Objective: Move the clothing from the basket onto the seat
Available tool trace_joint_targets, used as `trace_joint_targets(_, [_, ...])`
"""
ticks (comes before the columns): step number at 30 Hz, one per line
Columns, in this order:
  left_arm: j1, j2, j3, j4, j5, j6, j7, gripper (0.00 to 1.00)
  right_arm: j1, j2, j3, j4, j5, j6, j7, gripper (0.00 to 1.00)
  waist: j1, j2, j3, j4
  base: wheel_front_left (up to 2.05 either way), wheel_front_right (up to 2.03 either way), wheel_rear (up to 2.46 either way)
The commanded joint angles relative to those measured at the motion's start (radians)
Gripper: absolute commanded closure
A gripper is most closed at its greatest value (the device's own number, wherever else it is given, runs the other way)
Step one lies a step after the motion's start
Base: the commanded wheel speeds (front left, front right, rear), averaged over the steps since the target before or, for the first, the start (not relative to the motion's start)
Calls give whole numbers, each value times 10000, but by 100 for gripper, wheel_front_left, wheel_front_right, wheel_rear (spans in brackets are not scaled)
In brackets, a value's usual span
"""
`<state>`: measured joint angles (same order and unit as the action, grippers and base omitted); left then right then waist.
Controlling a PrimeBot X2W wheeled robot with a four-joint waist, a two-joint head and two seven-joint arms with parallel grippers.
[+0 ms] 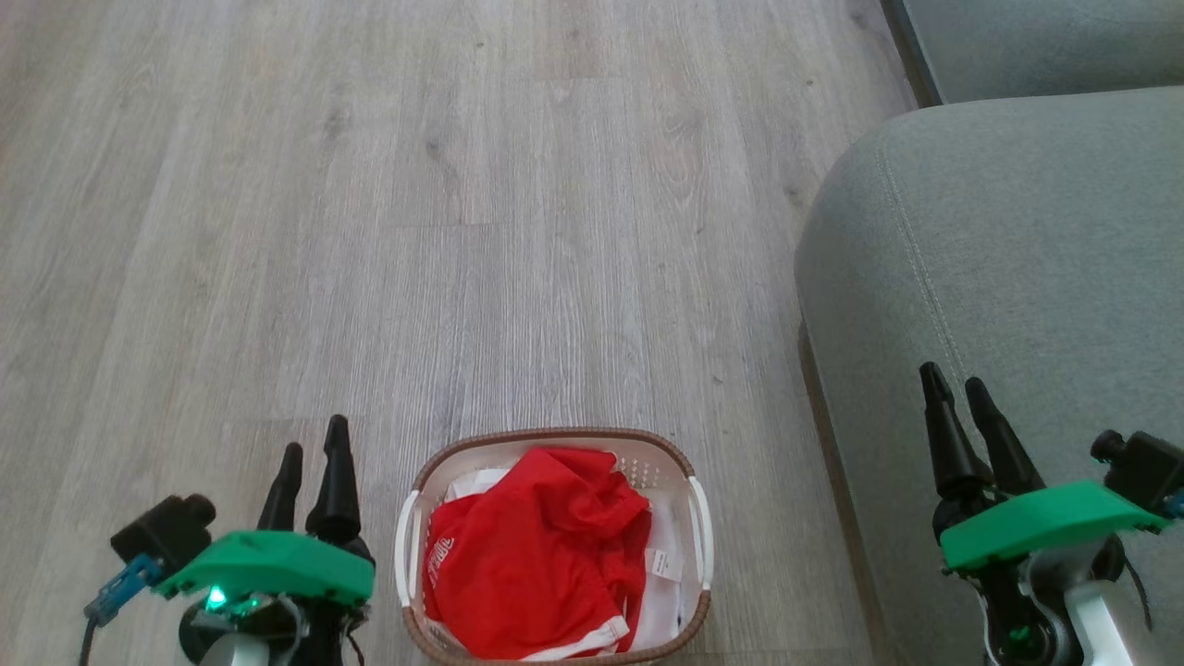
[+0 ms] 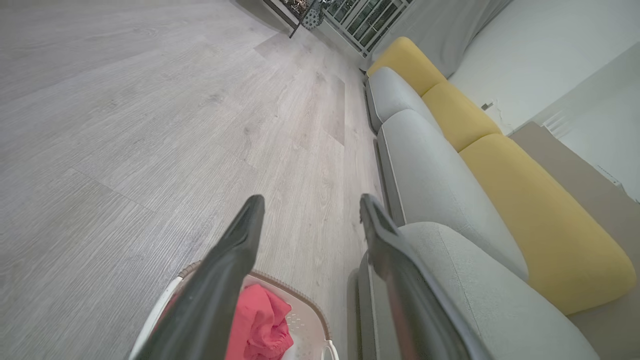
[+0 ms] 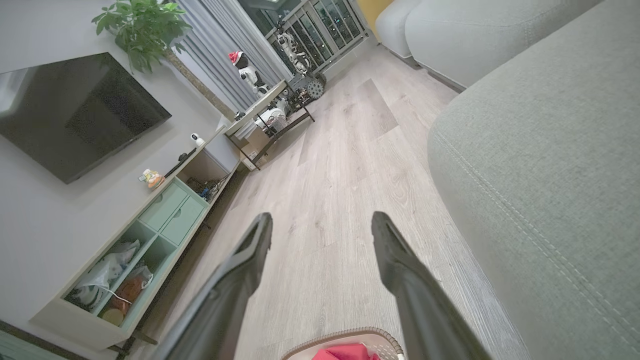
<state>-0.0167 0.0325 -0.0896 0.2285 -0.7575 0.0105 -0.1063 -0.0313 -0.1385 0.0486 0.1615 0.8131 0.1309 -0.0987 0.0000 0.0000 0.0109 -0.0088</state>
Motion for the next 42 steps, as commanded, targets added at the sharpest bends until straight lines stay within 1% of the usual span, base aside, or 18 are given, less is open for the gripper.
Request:
trace_joint_targets(1, [-573,130,89,-423,352,94,-130,0,-492,-263,187,-464,-342,-1,-195,0,0,0,1,0,0,0,0])
trace_joint_targets(25, [-691,154,-372,-827,3195,585,-860,0,-604,-516,578,-721,-2910,-1,-932,0,0,0,55,-36,0,0,0])
trace_joint_targets(42, [-769,170,-670,-1014,4902,879,-1329,0,-679,-671,775,-997,-4544,-2,-1403,0,0,0,137,-44,0,0,0])
